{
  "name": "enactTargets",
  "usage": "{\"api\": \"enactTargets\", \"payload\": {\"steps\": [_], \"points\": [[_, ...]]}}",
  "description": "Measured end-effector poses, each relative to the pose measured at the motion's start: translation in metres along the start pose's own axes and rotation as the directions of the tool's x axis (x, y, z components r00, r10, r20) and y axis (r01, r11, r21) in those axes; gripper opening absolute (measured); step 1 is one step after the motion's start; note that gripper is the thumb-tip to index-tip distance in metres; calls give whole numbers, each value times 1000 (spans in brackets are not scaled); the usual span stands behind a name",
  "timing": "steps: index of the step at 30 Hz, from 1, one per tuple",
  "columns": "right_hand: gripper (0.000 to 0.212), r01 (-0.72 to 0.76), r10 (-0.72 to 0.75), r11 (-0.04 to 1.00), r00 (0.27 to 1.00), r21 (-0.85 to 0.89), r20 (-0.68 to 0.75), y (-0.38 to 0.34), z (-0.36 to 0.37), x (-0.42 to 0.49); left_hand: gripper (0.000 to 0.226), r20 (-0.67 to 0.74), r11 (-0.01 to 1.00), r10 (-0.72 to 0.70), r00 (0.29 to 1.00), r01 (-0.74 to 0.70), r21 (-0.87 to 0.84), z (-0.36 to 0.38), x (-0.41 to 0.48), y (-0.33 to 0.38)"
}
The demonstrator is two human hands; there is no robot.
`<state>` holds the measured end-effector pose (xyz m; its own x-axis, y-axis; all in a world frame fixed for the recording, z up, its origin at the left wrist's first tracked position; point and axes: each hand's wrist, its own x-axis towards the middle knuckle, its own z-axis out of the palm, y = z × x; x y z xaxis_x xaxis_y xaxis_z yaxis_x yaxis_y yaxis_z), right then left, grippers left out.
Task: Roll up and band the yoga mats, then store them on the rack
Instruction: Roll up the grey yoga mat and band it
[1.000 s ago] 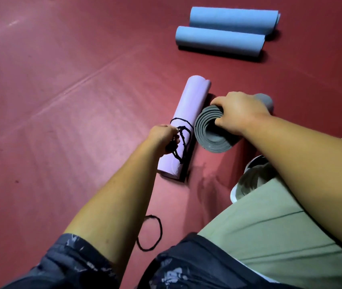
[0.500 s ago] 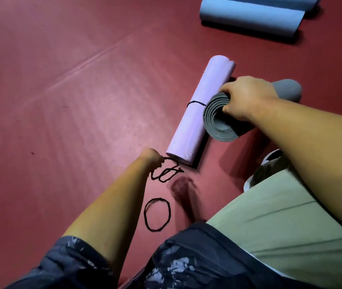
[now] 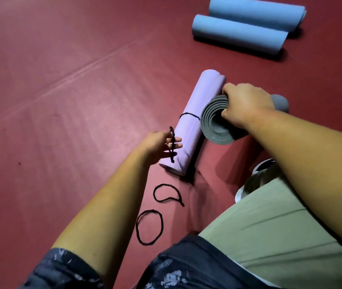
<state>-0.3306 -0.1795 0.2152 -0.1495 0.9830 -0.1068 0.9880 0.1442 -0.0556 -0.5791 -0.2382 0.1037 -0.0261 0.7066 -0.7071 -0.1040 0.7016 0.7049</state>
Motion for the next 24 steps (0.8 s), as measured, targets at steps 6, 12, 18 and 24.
{"api": "enactTargets", "payload": {"steps": [6,12,18,24], "points": [[45,-229,279,916,954,329,-114,66,-54,-17,32,291,983,177,940,-155,-99,108,-23,91],[41,-387,612,693,762,608,-213,175,-102,-56,64,488,862,345,802,-476,173,255,-59,157],[27,-433,761,530,622,729,-184,273,-139,-124,94,755,348,408,513,-852,391,391,-115,194],[33,-450,837,488,484,748,-255,339,-155,-198,137,880,-265,209,426,-842,470,491,-186,187]]}}
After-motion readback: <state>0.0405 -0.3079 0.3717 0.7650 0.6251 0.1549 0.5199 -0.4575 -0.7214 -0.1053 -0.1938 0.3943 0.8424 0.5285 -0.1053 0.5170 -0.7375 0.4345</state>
